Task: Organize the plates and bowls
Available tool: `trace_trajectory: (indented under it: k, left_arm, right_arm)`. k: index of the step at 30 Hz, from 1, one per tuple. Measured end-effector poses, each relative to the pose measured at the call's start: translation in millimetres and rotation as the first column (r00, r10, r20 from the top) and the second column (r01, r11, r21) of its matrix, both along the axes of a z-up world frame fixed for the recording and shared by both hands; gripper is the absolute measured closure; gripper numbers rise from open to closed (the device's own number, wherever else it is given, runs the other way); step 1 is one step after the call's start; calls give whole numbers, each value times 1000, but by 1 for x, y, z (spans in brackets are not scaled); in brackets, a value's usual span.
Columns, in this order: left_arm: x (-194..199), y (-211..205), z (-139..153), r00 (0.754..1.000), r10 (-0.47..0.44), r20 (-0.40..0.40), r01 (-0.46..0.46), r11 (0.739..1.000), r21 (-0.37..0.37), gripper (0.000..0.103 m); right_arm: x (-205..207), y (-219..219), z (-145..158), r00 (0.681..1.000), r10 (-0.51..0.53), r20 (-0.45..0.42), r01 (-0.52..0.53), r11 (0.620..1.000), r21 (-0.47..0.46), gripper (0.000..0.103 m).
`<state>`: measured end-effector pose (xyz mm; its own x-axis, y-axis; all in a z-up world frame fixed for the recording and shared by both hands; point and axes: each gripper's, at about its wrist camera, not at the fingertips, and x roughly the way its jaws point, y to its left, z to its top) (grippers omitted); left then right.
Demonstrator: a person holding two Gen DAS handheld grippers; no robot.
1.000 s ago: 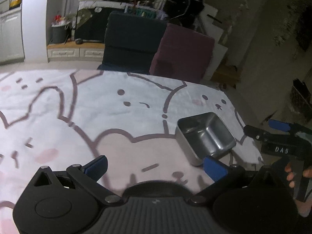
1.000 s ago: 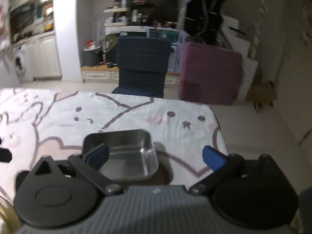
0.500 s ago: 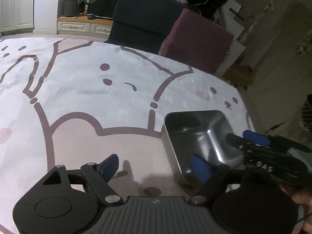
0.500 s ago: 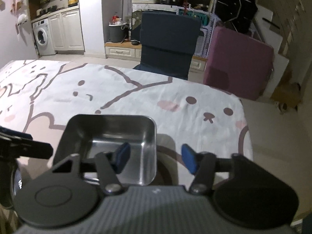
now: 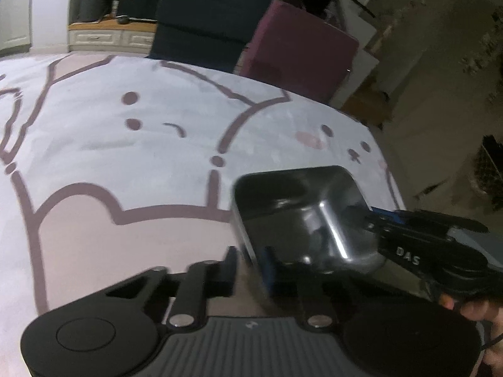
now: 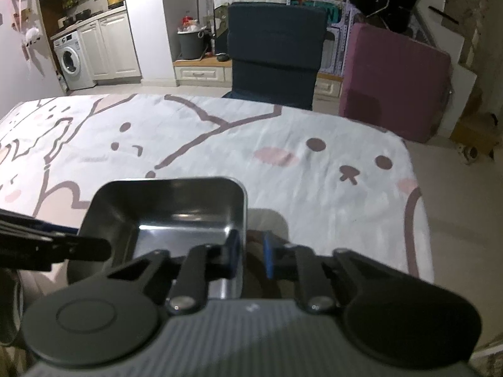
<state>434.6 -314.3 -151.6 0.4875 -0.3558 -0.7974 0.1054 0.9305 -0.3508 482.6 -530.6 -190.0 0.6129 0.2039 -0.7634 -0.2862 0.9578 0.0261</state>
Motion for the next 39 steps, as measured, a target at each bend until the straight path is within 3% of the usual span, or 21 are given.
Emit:
trace_trajectory:
  k: [3,13,25,31,39]
  left_arm:
    - [-1,-4,1,1000,-19,8,19,999,33,89]
    - [-12,11,14,1000,-21,16,21,1000,-3,93]
    - [-64,72,106,987,-23,157,30,999,-44,94]
    - [-105,117,142,978,-31,208,35,999,-16,94]
    - [-157,182,170,967,-29,252,23,999,26,94]
  right_arm:
    - [-2,4,1,1000,9,-3,-9,1000,2,95]
    - [-21,8,19,1000,-30,7,30,999,20,98]
    - [-85,49,89,989,-125,82,118,989,88,98]
    - [-127,93,127,986,-120,118,108,989,100,98]
    - [-179,157,153,987,-105,123,87,987,137,96]
